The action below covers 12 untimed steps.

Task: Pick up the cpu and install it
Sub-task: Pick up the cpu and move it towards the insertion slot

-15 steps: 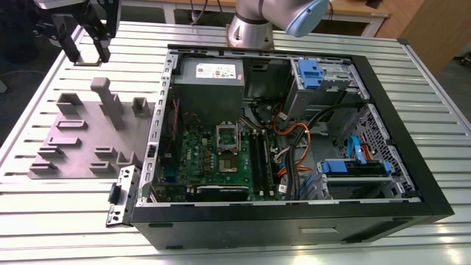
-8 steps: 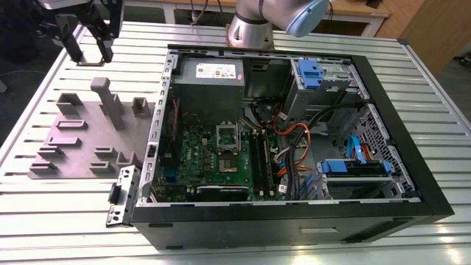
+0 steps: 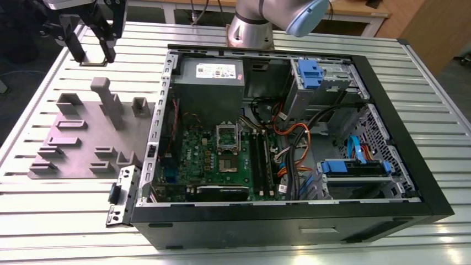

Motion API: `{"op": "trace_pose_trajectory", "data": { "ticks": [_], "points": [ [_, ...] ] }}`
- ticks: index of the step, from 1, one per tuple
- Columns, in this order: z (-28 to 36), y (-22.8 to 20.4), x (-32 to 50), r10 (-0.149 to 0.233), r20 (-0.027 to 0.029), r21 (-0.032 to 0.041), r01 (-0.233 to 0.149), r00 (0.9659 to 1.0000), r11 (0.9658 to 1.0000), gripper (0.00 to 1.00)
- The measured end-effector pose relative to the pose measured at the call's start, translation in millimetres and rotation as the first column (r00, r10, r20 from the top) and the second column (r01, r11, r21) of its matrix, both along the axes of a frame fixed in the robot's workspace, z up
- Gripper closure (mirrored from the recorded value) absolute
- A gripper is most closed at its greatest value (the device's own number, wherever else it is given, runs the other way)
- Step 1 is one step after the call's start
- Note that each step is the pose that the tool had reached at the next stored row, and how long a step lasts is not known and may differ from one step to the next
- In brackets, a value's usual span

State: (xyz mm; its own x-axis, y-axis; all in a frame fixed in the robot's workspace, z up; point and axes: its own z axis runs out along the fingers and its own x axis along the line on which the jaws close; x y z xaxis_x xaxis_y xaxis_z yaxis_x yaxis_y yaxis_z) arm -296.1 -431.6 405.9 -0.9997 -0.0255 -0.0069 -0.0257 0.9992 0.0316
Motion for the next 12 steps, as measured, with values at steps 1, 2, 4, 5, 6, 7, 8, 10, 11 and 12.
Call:
{"op": "trace_pose_trajectory", "data": {
  "ticks": [1, 2, 4, 5, 6, 7, 8, 10, 11, 12],
  "points": [
    [0.0, 0.0, 0.5, 0.000, 0.0000, 0.0000, 0.000, 1.0000, 1.0000, 0.53],
    [0.0, 0.0, 1.0, 0.000, 0.0000, 0.0001, 0.000, 1.0000, 1.0000, 0.53],
    [0.0, 0.0, 2.0, 0.000, 0.0000, 0.0000, 0.000, 1.0000, 1.0000, 0.53],
    [0.0, 0.0, 2.5, 0.000, 0.0000, 0.0000, 0.000, 1.0000, 1.0000, 0.53],
    [0.0, 0.0, 2.9, 0.000, 0.0000, 0.0000, 0.000, 1.0000, 1.0000, 0.53],
    [0.0, 0.0, 3.2, 0.000, 0.0000, 0.0000, 0.000, 1.0000, 1.0000, 0.53],
    [0.0, 0.0, 3.6, 0.000, -0.0001, 0.0000, 0.000, 1.0000, 1.0000, 0.53],
    [0.0, 0.0, 4.4, 0.000, 0.0000, 0.0000, 0.000, 1.0000, 1.0000, 0.53],
    [0.0, 0.0, 4.8, 0.000, 0.0000, 0.0000, 0.000, 1.0000, 1.0000, 0.53],
    [0.0, 0.0, 5.2, 0.000, 0.0000, 0.0000, 0.000, 1.0000, 1.0000, 0.53]
  ]
}}
